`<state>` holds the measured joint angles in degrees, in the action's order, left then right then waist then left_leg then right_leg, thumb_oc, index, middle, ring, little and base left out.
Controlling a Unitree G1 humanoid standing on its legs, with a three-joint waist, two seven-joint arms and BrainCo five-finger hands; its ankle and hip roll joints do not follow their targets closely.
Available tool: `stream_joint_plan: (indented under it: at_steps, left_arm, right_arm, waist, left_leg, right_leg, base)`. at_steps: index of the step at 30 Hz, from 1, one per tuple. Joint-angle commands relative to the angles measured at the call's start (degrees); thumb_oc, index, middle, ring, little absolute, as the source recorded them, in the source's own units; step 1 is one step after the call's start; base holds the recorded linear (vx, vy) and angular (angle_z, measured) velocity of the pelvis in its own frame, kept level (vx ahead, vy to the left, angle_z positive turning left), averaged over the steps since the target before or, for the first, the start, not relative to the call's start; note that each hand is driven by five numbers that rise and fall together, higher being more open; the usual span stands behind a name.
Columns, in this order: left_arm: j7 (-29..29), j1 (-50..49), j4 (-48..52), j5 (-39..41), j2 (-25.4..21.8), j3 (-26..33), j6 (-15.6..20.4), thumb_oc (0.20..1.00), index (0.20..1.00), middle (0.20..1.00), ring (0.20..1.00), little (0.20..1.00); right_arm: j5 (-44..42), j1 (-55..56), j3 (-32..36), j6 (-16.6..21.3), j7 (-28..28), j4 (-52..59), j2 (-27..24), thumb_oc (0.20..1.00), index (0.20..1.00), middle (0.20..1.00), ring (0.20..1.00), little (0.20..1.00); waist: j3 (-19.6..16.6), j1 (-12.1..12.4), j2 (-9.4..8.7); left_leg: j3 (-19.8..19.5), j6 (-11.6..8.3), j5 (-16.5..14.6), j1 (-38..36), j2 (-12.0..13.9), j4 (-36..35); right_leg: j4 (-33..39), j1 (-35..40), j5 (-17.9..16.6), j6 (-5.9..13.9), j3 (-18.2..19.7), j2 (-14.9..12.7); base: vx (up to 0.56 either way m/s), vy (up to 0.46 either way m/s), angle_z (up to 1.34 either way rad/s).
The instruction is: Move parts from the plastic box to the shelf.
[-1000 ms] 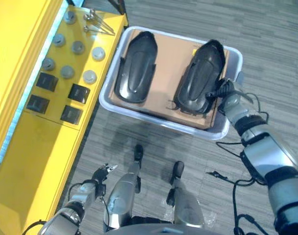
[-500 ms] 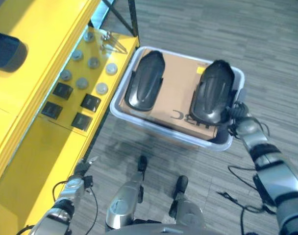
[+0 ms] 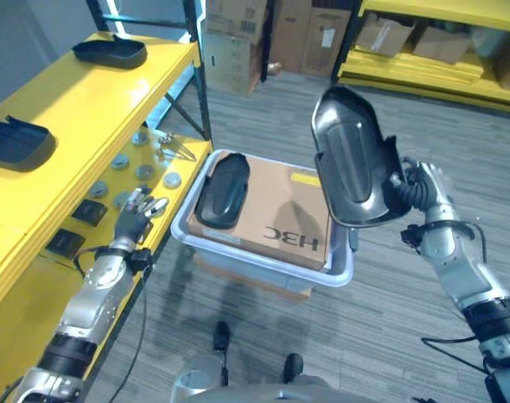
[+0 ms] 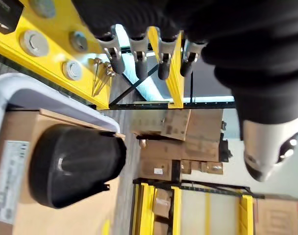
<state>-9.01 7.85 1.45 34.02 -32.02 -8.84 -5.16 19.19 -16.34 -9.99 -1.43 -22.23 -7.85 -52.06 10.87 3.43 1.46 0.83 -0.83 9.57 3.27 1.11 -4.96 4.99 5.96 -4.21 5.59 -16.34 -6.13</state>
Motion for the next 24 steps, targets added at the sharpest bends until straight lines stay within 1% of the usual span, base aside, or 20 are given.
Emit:
stream_joint_plan:
  at_steps: [1, 2, 3, 4, 5, 8, 9, 11, 12, 18, 20, 23, 24]
  left_arm:
    - [4.4, 5.0, -0.9, 4.7, 0.1, -2.8, 1.0, 1.0, 1.0, 1.0, 1.0, 1.0]
    - [5.1, 6.0, -0.5, 5.5, 0.7, -3.4, 1.0, 1.0, 1.0, 1.0, 1.0, 1.0]
    - [4.6, 8.2, -0.1, 6.1, 1.8, -5.2, 0.2, 1.0, 1.0, 1.0, 1.0, 1.0]
    - [4.7, 8.7, -0.1, 6.5, 2.0, -5.5, -0.1, 1.0, 1.0, 1.0, 1.0, 1.0]
    - [4.4, 11.6, -0.3, 6.1, 3.7, -8.1, -0.9, 1.0, 1.0, 1.0, 1.0, 1.0]
    - [4.4, 13.4, -1.0, 6.4, 4.9, -10.0, -1.4, 1.0, 1.0, 1.0, 1.0, 1.0]
    - [4.7, 15.0, -1.1, 7.4, 6.0, -11.2, -2.4, 1.0, 1.0, 1.0, 1.0, 1.0]
    - [4.6, 16.2, -1.1, 7.7, 6.7, -12.1, -2.9, 1.0, 1.0, 1.0, 1.0, 1.0]
    - [4.7, 18.9, -1.9, 9.3, 7.8, -13.6, -3.3, 1.0, 1.0, 1.0, 1.0, 1.0]
    - [4.9, 23.0, -3.1, 13.0, 9.1, -14.9, -2.9, 1.0, 1.0, 1.0, 1.0, 1.0]
    - [5.0, 25.1, -3.1, 15.7, 10.3, -15.5, -2.4, 1.0, 1.0, 1.0, 1.0, 1.0]
    - [4.8, 26.2, -3.3, 16.6, 10.9, -15.8, -1.9, 1.0, 1.0, 1.0, 1.0, 1.0]
    - [4.4, 27.0, -3.2, 17.5, 11.6, -16.0, -2.1, 1.0, 1.0, 1.0, 1.0, 1.0]
  right_arm:
    - [9.3, -9.1, -0.1, 1.6, -7.1, 1.7, -4.1, 0.2, 0.2, 0.2, 0.2, 0.2]
    - [10.3, -10.2, -0.4, 1.4, -7.6, 2.2, -4.6, 0.2, 0.2, 0.2, 0.2, 0.2]
    - [11.0, -12.5, -1.7, 1.0, -8.0, 3.0, -5.3, 0.2, 0.2, 0.2, 0.2, 0.2]
    - [11.5, -13.1, -2.0, 1.1, -8.3, 3.0, -5.5, 0.2, 0.2, 0.2, 0.2, 0.2]
    - [11.6, -16.9, -3.8, -0.1, -8.3, 4.5, -5.9, 0.2, 0.2, 0.2, 0.2, 0.2]
    - [10.0, -19.2, -5.3, -1.5, -9.4, 5.0, -5.7, 0.2, 0.2, 0.2, 0.2, 0.2]
    - [9.8, -21.4, -6.2, -1.2, -10.2, 4.6, -4.9, 0.2, 0.2, 0.2, 0.2, 0.2]
    - [9.7, -23.0, -7.1, -1.3, -11.2, 4.7, -4.3, 0.2, 0.2, 0.2, 0.2, 0.2]
    - [9.7, -26.9, -9.2, -1.3, -11.9, 4.5, -2.9, 0.2, 0.2, 0.2, 0.2, 0.2]
    - [8.8, -32.2, -12.9, 0.1, -11.8, 5.1, 0.2, 0.2, 0.2, 0.2, 0.2, 0.2]
    - [9.2, -33.8, -14.8, 1.2, -11.3, 5.8, 2.6, 0.2, 0.2, 0.2, 0.2, 0.2]
    - [9.6, -34.5, -15.8, 2.1, -10.9, 6.1, 4.2, 0.2, 0.2, 0.2, 0.2, 0.2]
    - [10.2, -35.0, -16.8, 2.4, -10.4, 6.3, 5.7, 0.2, 0.2, 0.2, 0.2, 0.2]
  waist:
    - [-2.7, 0.6, -2.77]
    - [-2.9, 0.5, -2.98]
    - [-3.4, 0.1, -3.33]
    - [-3.5, 0.0, -3.38]
    - [-4.1, -0.7, -3.76]
    - [-4.3, -1.1, -3.85]
    - [-4.6, -1.5, -3.92]
    - [-4.9, -1.7, -3.9]
    - [-5.3, -2.0, -3.88]
    - [-5.9, -2.2, -3.77]
    - [-6.0, -2.2, -3.66]
    - [-6.0, -2.2, -3.6]
    - [-5.9, -2.1, -3.55]
  left_leg:
    - [4.3, -2.72, -9.6, -6.3, 2.4, 0.0]
    - [4.4, -2.58, -9.5, -6.3, 2.3, 0.0]
    - [4.6, -2.39, -9.9, -6.8, 2.3, 0.0]
    - [4.7, -2.35, -10.0, -6.9, 2.3, 0.0]
    - [5.0, -2.07, -10.5, -7.6, 2.3, 0.0]
    - [5.3, -1.93, -10.8, -8.1, 2.3, 0.0]
    - [5.4, -1.87, -11.1, -8.4, 2.3, 0.0]
    - [5.6, -1.83, -11.3, -8.7, 2.3, 0.0]
    - [5.8, -1.82, -11.7, -9.2, 2.4, 0.0]
    - [6.0, -1.77, -12.2, -9.7, 2.3, 0.0]
    - [5.9, -1.76, -12.4, -9.9, 2.3, 0.0]
    - [5.8, -1.7, -12.5, -10.0, 2.2, 0.0]
    - [5.8, -1.68, -12.6, -10.1, 2.2, 0.0]
  right_leg:
    - [0.0, 1.2, 4.6, 1.48, -1.0, -1.4]
    - [0.0, 1.2, 4.4, 1.45, -0.8, -1.4]
    - [0.0, 1.4, 4.5, 1.46, -0.2, -1.2]
    - [0.0, 1.5, 4.5, 1.46, -0.1, -1.2]
    - [0.0, 1.9, 4.6, 1.43, 0.6, -1.0]
    - [0.0, 2.1, 4.7, 1.4, 1.2, -0.8]
    - [0.0, 2.2, 4.8, 1.37, 1.8, -0.7]
    - [0.0, 2.3, 4.9, 1.4, 2.1, -0.6]
    - [0.0, 2.4, 5.1, 1.45, 2.6, -0.6]
    - [0.0, 2.5, 5.2, 1.43, 3.0, -0.5]
    - [0.0, 2.6, 5.4, 1.34, 3.1, -0.5]
    - [0.0, 2.7, 5.4, 1.23, 3.0, -0.5]
    - [0.0, 2.8, 5.6, 1.16, 3.0, -0.5]
  base:
    - [-0.02, -0.03, -0.14]
    - [-0.01, -0.027, -0.16]
    - [-0.02, -0.013, -0.11]
    - [0.0, -0.008, -0.11]
    - [0.0, 0.0, -0.15]
    - [0.01, 0.008, -0.23]
    - [0.02, 0.01, -0.13]
    - [0.02, 0.015, -0.1]
    - [0.03, 0.017, -0.21]
    - [0.01, 0.005, -0.07]
    - [0.0, 0.0, 0.0]
    - [0.0, 0.0, 0.0]
    - [0.0, 0.0, 0.0]
